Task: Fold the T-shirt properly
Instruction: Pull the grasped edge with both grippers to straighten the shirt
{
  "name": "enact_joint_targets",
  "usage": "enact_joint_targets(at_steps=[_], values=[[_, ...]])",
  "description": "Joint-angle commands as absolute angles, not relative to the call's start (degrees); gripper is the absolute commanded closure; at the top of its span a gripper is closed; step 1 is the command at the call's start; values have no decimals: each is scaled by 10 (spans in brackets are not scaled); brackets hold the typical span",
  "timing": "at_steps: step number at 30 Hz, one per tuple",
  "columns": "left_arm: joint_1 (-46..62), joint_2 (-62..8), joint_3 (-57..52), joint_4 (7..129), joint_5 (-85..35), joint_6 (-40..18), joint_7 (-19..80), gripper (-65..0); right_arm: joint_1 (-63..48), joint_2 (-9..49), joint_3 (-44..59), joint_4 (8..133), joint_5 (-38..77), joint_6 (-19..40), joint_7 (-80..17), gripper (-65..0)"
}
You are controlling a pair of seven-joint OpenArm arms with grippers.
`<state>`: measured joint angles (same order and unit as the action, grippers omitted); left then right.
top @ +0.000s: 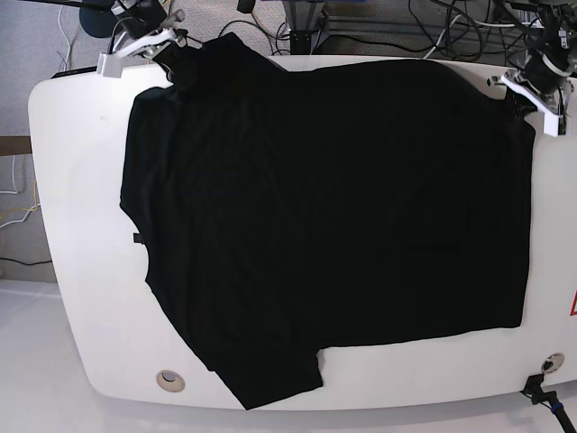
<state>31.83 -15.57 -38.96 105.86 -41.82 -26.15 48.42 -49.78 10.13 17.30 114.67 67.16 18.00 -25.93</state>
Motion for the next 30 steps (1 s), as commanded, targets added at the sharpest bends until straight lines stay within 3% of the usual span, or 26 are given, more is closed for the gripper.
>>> enact_joint_targets(at_steps=[1,6,11,24,30], values=[[308,-166,-395,1069,-429,-263,469,0,-482,122,172,1153,684,186,-254,0],[242,-166,-396,1068,-426,-263,469,0,-396,128,169,1145,682,182,-263,0],[197,-166,-392,1064,-424,-261,469,0,-284,127,172,1127,681,182,-343,0],[142,-170,-396,908,-423,-261,467,0,-91,130,148,926,679,183,-343,0],[109,-171,-396,895,-423,-261,467,0,-22,152,127,867,679,183,-343,0]])
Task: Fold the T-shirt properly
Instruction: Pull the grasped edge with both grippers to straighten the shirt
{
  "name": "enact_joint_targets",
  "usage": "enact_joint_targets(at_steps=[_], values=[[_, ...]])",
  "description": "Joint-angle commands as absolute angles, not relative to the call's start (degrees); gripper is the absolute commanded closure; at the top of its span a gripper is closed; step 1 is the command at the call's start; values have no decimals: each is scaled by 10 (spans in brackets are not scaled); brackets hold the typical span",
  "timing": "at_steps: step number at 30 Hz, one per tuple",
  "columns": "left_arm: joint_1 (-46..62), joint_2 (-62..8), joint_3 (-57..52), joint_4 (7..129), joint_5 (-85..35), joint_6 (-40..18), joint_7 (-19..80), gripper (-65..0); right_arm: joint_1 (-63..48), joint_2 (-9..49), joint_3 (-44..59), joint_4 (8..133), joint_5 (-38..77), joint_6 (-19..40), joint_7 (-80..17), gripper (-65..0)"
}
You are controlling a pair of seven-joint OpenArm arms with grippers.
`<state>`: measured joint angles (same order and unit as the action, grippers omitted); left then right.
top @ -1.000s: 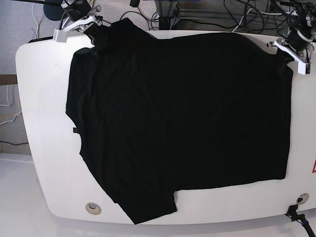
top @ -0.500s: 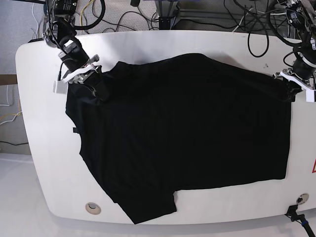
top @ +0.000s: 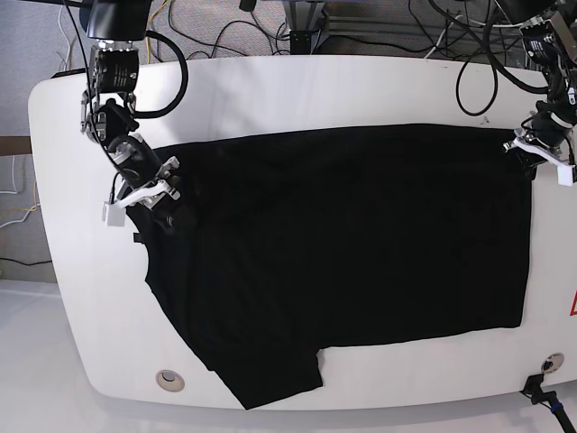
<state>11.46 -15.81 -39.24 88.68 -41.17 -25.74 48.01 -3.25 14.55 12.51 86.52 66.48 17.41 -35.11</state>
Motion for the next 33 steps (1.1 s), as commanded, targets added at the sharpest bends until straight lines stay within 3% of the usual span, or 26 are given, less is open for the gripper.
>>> enact_joint_targets(at_steps=[1,12,26,27,31,32,33], values=[[103,-171,-396,895,-423,-261,467,0,-12,152,127,861,679,183,-343,0],[41,-169,-395,895,-354,-261,467,0,76,161,125,748,679,187,-343,0],[28,-187,-391,889,-350,-261,468,0,157,159,125,660,679,182,-343,0],[21,-192,-387,880,-350,-261,468,0,167,159,125,645,679,182,-343,-23],[-13,-227,-361,819,-351,-261,468,0,204,160,125,607,647,182,-343,-312],[-22,-235,-359,811,-351,-261,468,-45,211,160,125,607,633,182,-343,-391],[-26,-240,-359,810,-350,-261,467,-148,216,162,125,607,625,182,-343,-453]])
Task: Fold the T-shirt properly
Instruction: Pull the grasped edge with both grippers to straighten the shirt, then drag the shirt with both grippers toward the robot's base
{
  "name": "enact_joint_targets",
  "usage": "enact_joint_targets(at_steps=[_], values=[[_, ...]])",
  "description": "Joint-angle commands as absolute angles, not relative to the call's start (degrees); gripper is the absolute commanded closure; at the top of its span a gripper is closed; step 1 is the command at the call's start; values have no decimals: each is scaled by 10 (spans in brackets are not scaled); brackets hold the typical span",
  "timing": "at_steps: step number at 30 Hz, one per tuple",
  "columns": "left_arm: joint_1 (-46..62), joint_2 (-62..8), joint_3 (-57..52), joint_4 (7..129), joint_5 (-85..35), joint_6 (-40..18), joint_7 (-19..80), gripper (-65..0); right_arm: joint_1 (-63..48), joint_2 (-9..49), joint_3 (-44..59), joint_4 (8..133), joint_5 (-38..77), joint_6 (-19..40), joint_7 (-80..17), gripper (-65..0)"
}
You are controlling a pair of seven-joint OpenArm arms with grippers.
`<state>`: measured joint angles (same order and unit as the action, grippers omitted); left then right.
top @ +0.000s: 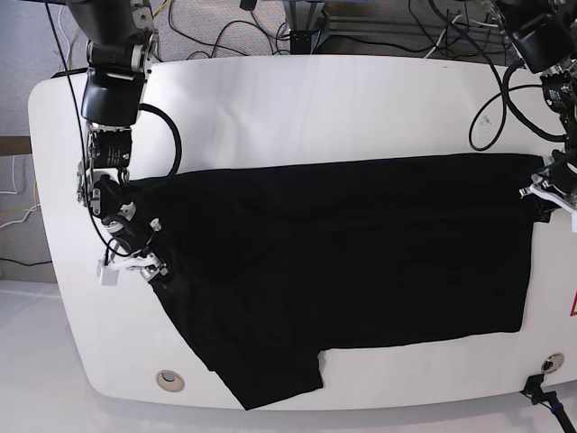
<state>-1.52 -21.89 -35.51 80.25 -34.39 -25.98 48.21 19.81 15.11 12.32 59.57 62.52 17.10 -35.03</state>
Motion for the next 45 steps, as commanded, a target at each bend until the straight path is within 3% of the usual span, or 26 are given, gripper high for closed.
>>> enact_joint_targets(at_steps=[1,3,8,12,18,27,39,40,42,45], values=[[-29,-245,-361,810,-350,-260,466,-245,218,163,125,607,622,182,-343,-505],[-35,-260,-359,809,-349,-260,466,-339,220,165,125,608,622,182,-362,-533],[-32,-289,-362,812,-350,-260,466,-339,182,211,125,711,616,182,-419,-533],[-12,-300,-374,824,-350,-262,463,-336,120,249,125,816,527,182,-432,-533],[96,-301,-350,898,-350,-262,319,-335,29,267,131,910,342,188,-436,-533],[175,-301,-335,903,-350,-262,250,-335,1,240,159,865,236,219,-385,-533],[182,-301,-339,902,-351,-263,319,-337,1,200,163,781,209,220,-313,-531],[181,-301,-339,902,-351,-263,319,-337,1,198,163,781,209,220,-312,-514],[180,-301,-339,901,-351,-263,319,-337,1,196,163,780,209,220,-312,-410],[178,-301,-339,901,-351,-263,319,-337,5,195,163,756,209,220,-312,-137]])
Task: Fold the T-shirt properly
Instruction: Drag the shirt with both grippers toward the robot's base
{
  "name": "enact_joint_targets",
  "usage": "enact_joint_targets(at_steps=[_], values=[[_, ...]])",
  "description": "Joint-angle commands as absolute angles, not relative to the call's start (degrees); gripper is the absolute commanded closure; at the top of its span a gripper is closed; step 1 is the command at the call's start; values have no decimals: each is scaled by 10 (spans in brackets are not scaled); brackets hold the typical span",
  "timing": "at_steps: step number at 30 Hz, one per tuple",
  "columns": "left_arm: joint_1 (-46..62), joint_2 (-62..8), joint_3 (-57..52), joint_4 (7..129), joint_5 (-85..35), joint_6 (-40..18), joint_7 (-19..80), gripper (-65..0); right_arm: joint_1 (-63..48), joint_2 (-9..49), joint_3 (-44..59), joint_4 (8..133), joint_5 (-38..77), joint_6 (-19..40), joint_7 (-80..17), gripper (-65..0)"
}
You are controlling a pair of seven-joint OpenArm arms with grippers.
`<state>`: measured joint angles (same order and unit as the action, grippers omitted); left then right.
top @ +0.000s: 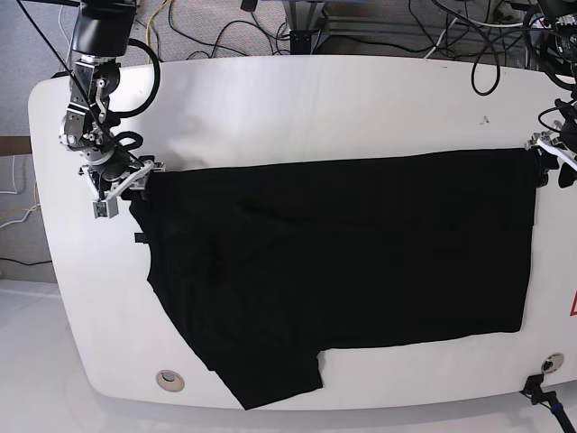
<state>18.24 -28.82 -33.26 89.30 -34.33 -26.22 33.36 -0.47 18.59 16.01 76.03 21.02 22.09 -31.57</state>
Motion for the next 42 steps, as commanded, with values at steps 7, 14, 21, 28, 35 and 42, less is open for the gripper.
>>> enact_joint_targets(at_steps=[7,14,21,28,35,42], values=[[176,-301,-339,872,-350,-262,319,-337,1,194,162,726,211,220,-312,0],[138,-302,-311,793,-350,-263,320,-359,0,180,161,728,210,220,-312,0],[138,-302,-289,743,-350,-263,320,-420,0,178,160,729,212,220,-312,0],[137,-302,-266,720,-350,-263,319,-420,0,178,162,729,214,220,-312,0],[107,-300,-264,691,-350,-263,319,-371,0,177,161,730,215,220,-312,0],[87,-300,-264,650,-350,-263,319,-80,-9,177,160,732,215,220,-312,0]])
